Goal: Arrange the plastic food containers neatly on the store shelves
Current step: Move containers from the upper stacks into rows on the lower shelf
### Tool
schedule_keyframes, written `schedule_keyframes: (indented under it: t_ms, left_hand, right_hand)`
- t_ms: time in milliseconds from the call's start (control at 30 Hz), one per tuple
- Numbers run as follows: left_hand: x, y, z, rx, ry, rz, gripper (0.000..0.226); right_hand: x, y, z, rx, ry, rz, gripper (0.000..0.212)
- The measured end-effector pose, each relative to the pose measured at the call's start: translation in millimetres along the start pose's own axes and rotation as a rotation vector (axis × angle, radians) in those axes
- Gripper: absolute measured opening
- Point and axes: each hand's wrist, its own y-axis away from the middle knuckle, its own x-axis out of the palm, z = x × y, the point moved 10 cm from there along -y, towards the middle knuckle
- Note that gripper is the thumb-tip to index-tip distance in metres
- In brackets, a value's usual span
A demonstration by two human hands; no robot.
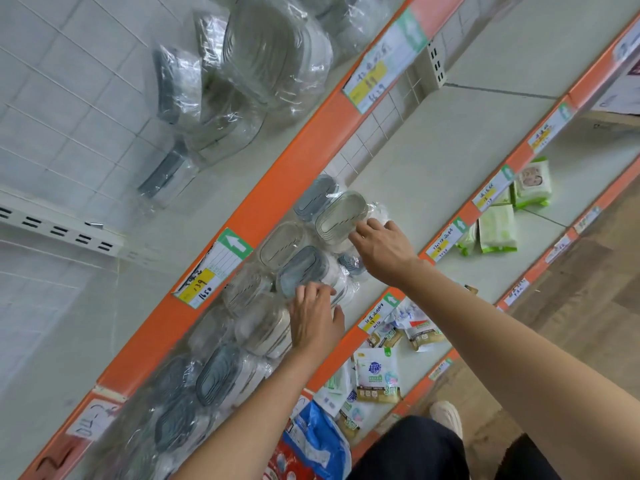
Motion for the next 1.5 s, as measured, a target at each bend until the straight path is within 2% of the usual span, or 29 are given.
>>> schedule_keyframes:
  t_ms: [200,433,633,800,867,1033,1200,1267,1367,1500]
  left_hand:
    - [-34,3,-56,0.116,0.017,0.025,0.03]
    - [-99,-5,-132,0.228,0.13,-0.07,0.032]
    - [-190,-1,-160,0.309,0.325,-0.365,0.023]
    - [-258,6,-138,0.296,0.399,-0.591,0.016]
    - [-278,4,-117,0.261,0.421,-0.645,0.016]
    - [-308,-25,-55,0.148,0.397,-0.663,0.018]
    - [-333,-69,17,-0.013,0.432,-0.715,0.021]
    - [-332,-100,49,-0.18,0.449,-0.643,0.032]
    - [-308,-143,94,-0.48,0.574,-0.401,0.068]
    - [-278,-175,114,-0.666,0.873,-0.22,0.106]
  right_hand:
    - [-52,38,-20,-0.002,0.076,0.056,0.031]
    - [-144,69,-43,-0.037,0.198,0.026,0.034]
    - [-226,75,-38,-0.093,0.287,-0.053,0.034]
    - [-276,54,-9,-0.168,0.338,-0.101,0.038]
    - [-287,37,8,-0.2,0.358,-0.115,0.036]
    - [-303,-15,44,-0.251,0.339,-0.125,0.038]
    - [-314,-72,51,-0.174,0.302,-0.115,0.043]
    - [-316,-90,50,-0.146,0.308,-0.11,0.048]
    - [-305,-111,44,-0.052,0.307,-0.054,0.061]
    - [-278,-123,43,0.05,0.391,-0.042,0.087]
